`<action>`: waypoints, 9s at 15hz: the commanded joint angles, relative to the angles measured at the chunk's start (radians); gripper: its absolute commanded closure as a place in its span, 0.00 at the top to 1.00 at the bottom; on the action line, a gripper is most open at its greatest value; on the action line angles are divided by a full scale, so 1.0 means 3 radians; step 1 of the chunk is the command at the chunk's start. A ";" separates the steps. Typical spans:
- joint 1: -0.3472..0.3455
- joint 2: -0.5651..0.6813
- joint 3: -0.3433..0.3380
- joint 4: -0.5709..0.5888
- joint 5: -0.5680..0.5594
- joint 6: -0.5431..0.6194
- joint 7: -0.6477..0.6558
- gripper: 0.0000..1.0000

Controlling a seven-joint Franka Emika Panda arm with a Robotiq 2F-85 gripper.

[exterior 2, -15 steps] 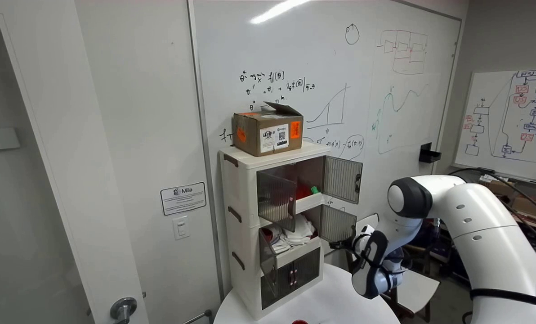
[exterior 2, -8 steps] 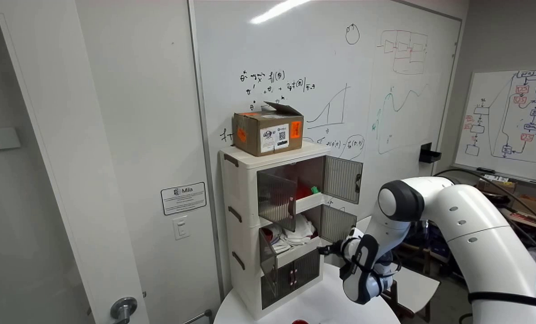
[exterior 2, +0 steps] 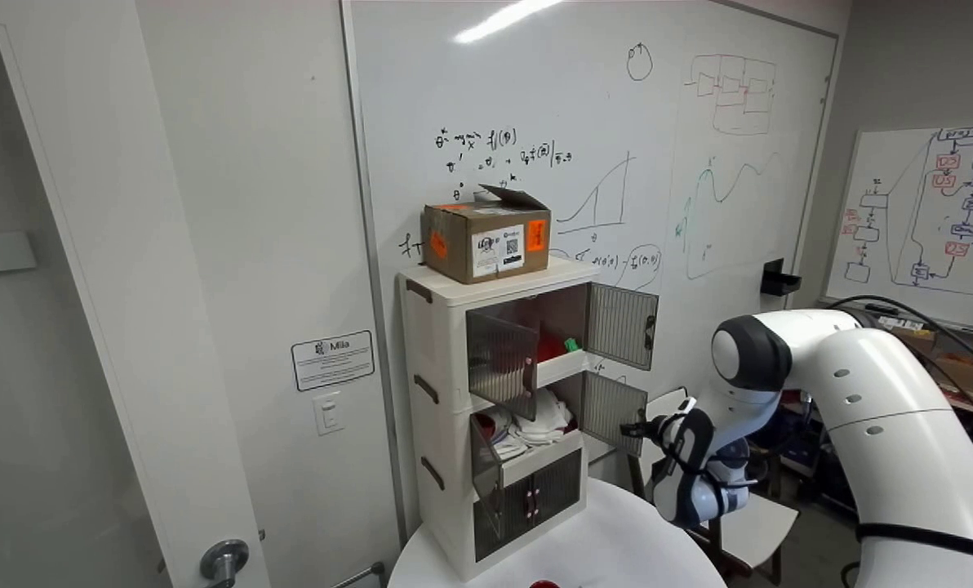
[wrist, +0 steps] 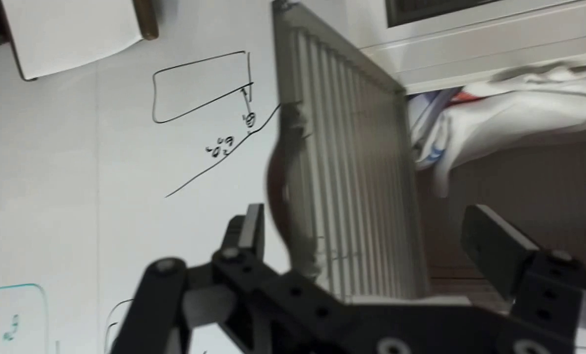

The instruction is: Close the middle right cabinet door

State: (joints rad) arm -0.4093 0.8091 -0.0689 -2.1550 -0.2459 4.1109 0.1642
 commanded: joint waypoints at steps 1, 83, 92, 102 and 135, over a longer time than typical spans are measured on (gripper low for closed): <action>-0.0089 -0.0108 -0.0032 -0.0013 0.0159 0.0069 0.0158 1.00; 0.0452 0.0243 0.0887 0.1721 0.0619 -0.3082 -0.0847 1.00; 0.0158 -0.0226 0.0729 0.0037 0.0757 -0.3111 -0.0790 1.00; -0.0595 -0.0734 0.1051 -0.1380 0.0632 -0.2449 -0.0573 1.00; -0.1618 -0.2906 0.2867 -0.1542 0.1125 -0.3554 -0.0317 1.00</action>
State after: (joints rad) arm -0.8688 0.0787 0.7273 -2.6260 -0.0057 3.1086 0.0607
